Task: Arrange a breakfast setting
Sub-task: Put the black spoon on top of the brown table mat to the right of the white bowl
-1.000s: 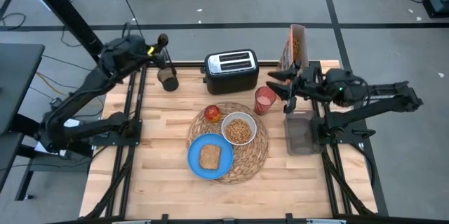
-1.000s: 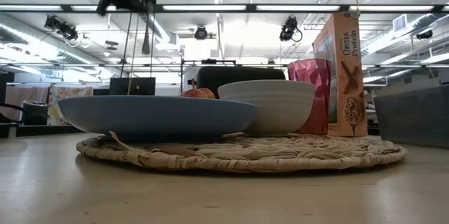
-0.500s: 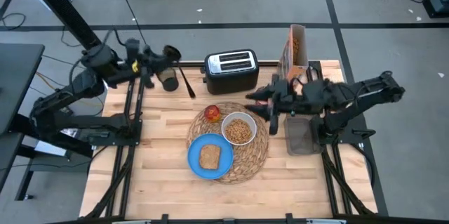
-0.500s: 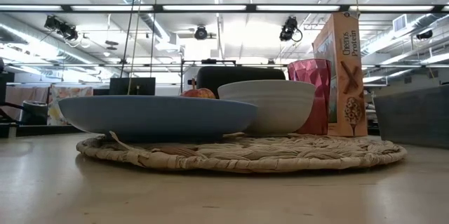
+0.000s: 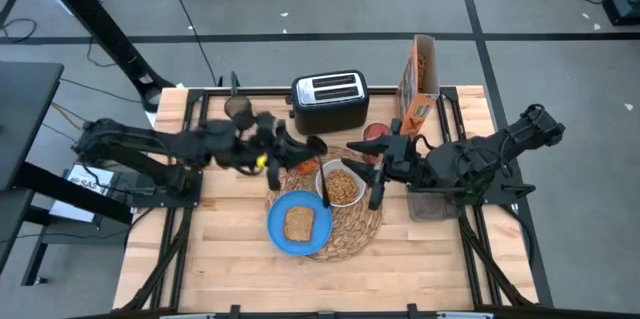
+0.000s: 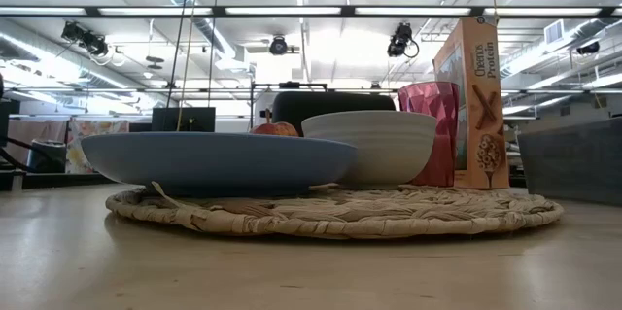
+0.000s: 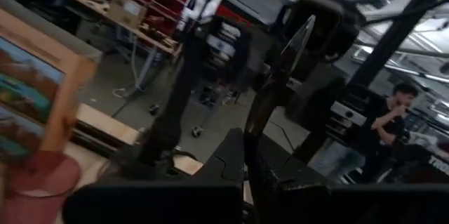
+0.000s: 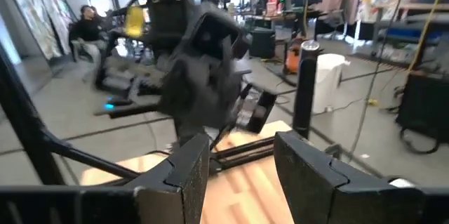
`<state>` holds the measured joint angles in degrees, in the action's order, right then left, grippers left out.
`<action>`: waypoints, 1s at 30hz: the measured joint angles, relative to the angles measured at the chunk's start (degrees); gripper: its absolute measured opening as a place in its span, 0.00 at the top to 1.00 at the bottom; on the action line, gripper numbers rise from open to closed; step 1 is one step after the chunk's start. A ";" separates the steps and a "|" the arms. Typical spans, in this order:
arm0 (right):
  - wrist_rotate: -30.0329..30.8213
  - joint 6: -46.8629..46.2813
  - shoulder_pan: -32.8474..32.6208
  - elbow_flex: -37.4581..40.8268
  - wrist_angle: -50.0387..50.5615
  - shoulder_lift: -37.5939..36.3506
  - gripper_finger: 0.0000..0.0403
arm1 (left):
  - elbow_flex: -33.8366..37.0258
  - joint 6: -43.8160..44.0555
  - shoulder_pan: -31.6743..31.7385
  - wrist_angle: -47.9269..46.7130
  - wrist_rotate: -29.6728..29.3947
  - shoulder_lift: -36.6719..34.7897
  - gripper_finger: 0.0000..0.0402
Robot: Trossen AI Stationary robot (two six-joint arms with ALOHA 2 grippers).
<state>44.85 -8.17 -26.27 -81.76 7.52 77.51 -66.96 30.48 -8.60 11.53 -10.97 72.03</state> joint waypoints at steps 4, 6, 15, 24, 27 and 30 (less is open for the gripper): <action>-0.14 5.51 0.25 0.04 -2.35 0.25 0.58 | 0.00 -2.26 -1.84 5.55 -1.23 3.65 0.98; -0.45 7.62 0.27 0.04 -2.48 0.25 0.58 | 0.00 -3.86 -2.57 7.91 -1.64 4.96 0.98; -3.99 8.38 2.55 0.33 -2.83 0.03 0.60 | 0.00 -7.50 -2.54 11.11 -4.69 7.46 0.98; -8.51 8.84 4.11 0.33 -2.85 -0.31 0.66 | 0.00 -9.49 -1.31 11.21 -7.25 7.43 0.98; -8.03 10.03 3.63 0.44 -2.41 -1.11 0.66 | 0.00 -9.44 -1.29 11.27 -7.33 7.49 0.98; -9.70 10.34 3.29 0.45 -2.32 -2.24 0.66 | 0.00 -9.07 -1.06 12.09 -8.62 7.52 0.98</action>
<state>35.15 2.17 -22.98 -81.30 5.20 75.27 -66.96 21.42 -9.66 23.62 -19.60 79.55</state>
